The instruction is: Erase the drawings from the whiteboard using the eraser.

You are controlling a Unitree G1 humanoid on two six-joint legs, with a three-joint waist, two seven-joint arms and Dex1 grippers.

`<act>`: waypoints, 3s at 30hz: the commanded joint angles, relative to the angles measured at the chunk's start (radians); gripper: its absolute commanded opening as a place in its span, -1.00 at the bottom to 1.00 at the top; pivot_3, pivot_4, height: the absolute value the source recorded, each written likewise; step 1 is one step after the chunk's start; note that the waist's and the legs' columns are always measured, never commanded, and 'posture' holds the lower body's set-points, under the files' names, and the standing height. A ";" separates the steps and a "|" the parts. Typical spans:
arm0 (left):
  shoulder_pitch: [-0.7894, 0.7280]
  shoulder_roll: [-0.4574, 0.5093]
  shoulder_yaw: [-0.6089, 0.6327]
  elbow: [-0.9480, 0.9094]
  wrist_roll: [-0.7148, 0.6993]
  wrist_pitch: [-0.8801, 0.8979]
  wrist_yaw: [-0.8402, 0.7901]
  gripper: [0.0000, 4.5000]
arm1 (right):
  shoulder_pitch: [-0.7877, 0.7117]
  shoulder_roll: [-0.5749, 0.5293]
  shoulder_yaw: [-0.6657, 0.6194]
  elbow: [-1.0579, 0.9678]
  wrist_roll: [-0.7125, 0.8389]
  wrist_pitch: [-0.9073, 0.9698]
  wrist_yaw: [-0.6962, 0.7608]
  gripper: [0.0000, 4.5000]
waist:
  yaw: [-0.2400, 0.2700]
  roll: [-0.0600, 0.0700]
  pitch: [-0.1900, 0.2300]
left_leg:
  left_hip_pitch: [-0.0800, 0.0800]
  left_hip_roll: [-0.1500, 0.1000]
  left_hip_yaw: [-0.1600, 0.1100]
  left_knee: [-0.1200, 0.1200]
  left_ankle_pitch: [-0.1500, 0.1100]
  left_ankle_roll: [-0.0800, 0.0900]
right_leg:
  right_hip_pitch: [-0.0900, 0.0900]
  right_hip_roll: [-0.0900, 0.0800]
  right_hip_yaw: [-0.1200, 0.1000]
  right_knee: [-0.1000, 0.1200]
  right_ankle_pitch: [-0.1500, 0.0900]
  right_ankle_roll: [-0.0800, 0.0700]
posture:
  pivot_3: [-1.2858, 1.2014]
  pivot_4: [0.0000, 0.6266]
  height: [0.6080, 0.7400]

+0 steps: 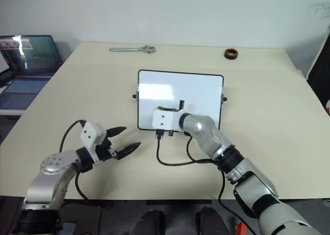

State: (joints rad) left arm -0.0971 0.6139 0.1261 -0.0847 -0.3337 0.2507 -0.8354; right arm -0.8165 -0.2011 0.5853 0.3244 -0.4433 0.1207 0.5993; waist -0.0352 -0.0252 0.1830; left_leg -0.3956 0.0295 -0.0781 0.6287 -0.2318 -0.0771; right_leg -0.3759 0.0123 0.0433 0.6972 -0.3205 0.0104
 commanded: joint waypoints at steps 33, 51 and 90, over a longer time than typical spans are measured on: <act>-0.050 -0.018 -0.023 -0.062 -0.017 0.025 0.025 1.00 | -0.064 0.121 -0.278 0.032 0.190 0.035 -0.139 -0.92 | -0.001 0.000 0.000 | -0.003 0.000 0.000 0.000 0.000 0.000 | -0.004 0.000 0.000 0.001 0.000 0.000 | 0.03 -0.52 1.00; -0.139 0.093 -0.029 -0.126 -0.063 0.071 -0.115 1.00 | 0.060 0.291 -0.366 -0.279 0.322 0.441 -0.307 0.51 | -0.001 0.001 0.000 | -0.004 0.000 0.000 -0.001 0.000 0.000 | -0.005 0.000 0.000 0.001 0.000 0.000 | 0.03 -0.52 1.00; -0.164 0.102 -0.045 -0.141 -0.065 0.111 -0.096 1.00 | -0.002 0.237 -0.356 -0.203 0.319 0.184 -0.345 -0.59 | -0.019 0.001 0.001 | -0.007 0.001 0.001 -0.001 0.000 0.000 | -0.008 0.000 0.001 0.001 0.000 -0.001 | 0.03 -0.52 1.00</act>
State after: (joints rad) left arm -0.2608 0.7172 0.0736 -0.1777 -0.3837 0.3649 -0.9381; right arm -0.8291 0.0394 0.2361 0.2190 -0.1430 0.2910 0.2278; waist -0.0544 -0.0241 0.1837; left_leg -0.4023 0.0300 -0.0774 0.6276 -0.2317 -0.0771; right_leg -0.3838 0.0125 0.0443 0.6981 -0.3207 0.0099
